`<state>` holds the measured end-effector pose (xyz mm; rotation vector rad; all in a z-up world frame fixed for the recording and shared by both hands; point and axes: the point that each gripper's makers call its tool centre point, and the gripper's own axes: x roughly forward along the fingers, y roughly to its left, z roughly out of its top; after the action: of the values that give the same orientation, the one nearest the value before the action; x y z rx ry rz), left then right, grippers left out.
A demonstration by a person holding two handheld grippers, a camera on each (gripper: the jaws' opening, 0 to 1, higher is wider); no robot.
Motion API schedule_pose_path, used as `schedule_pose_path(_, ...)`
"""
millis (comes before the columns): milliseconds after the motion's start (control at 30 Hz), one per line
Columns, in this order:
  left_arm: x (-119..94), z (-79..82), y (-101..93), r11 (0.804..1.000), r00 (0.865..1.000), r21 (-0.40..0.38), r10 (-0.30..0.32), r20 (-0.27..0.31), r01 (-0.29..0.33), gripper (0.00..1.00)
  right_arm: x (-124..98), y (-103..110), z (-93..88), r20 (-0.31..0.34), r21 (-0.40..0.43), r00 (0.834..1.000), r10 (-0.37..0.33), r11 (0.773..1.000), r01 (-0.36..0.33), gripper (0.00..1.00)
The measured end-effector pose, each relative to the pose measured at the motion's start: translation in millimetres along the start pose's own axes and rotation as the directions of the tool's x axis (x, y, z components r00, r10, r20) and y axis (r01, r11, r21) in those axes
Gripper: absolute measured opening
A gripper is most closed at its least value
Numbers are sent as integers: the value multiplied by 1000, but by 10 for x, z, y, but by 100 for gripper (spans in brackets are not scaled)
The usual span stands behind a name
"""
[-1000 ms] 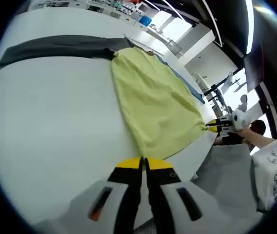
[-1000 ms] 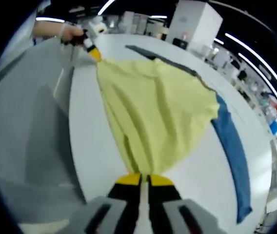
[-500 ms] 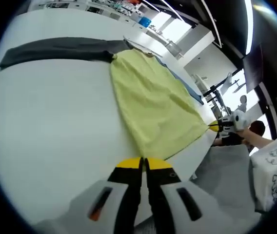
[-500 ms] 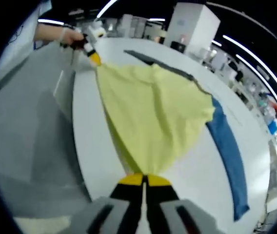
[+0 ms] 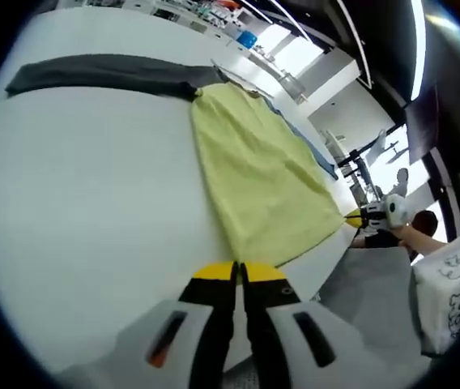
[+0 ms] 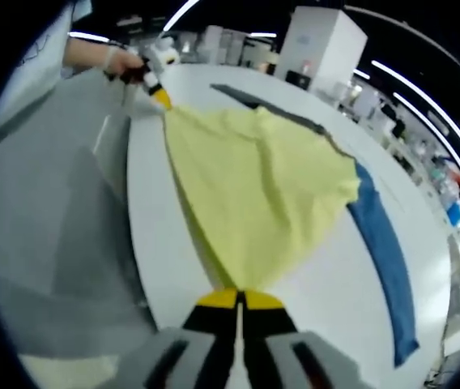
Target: Fold the garment on the visible template until the final outline fits inside the template.
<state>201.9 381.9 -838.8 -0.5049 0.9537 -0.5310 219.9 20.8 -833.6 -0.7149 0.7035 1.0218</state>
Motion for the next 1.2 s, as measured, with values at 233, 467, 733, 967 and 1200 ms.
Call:
schedule_pose_path(233, 34, -68, 34, 1000, 999, 12, 19, -27, -19, 0, 47, 52, -68, -16, -24, 1000, 15, 1000, -16, 0)
schedule_pose_path(467, 27, -56, 46, 1000, 1000, 6, 18, -21, -18, 0, 64, 47, -79, -18, 2, 1000, 18, 1000, -18, 0)
schedule_pose_path(733, 29, -50, 33, 1000, 1000, 3, 14, -9, -14, 0, 68, 41, -79, -15, 26, 1000, 23, 999, -23, 0)
schedule_pose_path(967, 6, 72, -52, 999, 998, 50, -6, 58, 4, 20, 63, 61, -64, -3, 60, 1000, 28, 998, -27, 3)
schedule_pose_path(1200, -18, 212, -13, 994, 995, 111, 5, 100, -17, 38, 7, 6, 19, 54, 129, 999, 2, 992, -9, 29)
